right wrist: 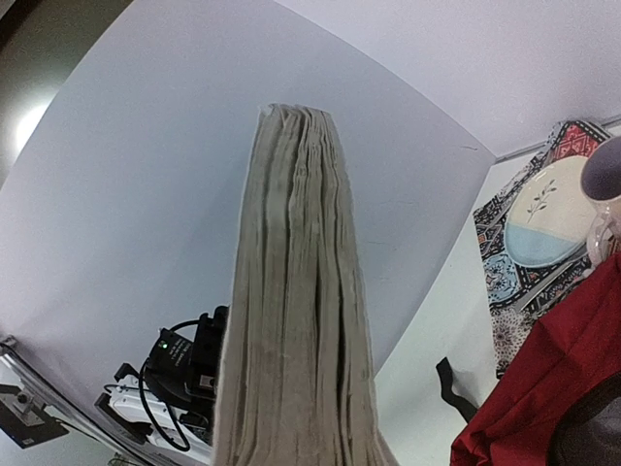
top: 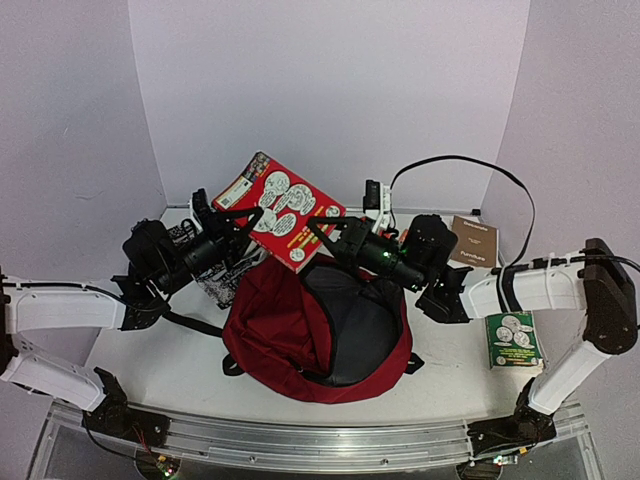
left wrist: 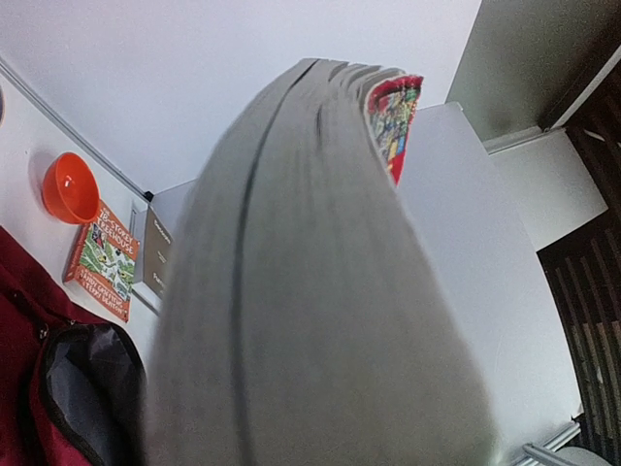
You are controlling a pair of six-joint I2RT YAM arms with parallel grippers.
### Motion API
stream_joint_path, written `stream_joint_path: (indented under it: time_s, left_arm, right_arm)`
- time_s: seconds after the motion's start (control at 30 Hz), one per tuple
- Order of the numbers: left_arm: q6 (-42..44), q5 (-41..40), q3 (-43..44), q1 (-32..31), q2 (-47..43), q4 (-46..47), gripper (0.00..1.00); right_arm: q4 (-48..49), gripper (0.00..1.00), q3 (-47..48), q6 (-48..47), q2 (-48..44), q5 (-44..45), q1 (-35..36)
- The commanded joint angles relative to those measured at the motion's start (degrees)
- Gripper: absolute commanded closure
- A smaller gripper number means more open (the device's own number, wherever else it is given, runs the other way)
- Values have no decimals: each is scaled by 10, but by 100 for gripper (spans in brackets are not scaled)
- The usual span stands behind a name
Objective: Pack the student bag
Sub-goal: Pass from the left arm to the right, then pick up the largest pocket of the bag from the student bag.
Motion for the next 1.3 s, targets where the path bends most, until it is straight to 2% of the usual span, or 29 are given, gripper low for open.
stream_joint_path:
  time_s: [0.0,0.17,0.33,0.5,0.8,1.0,1.27]
  left_arm:
    - [37,-4,-28,1,-29,34,86]
    - [85,-5,-42,1,-20,14,65]
    - [141,-1,-37,1,-7,-45,41]
    - [173,-1,-28,1,5,-116,31]
    - [207,47,33,-13,89,-194,22]
    - [223,50,79,-40,153,-207,21]
    - [232,76,141,-63,240,-208,23]
  right_arm:
    - [125,100,2,-19,-36,-5,-9]
    - [124,100,-29,-19,-60,0,-19]
    - [108,100,-76,-15,-100,12,-39]
    - [23,100,-117,-31,-165,41,-55]
    - [-228,100,-179,-50,-325,145,-63]
    - [-286,100,-221,-24,-389,153,-63]
    - [-344,100,-228,-14,-408,137,-63]
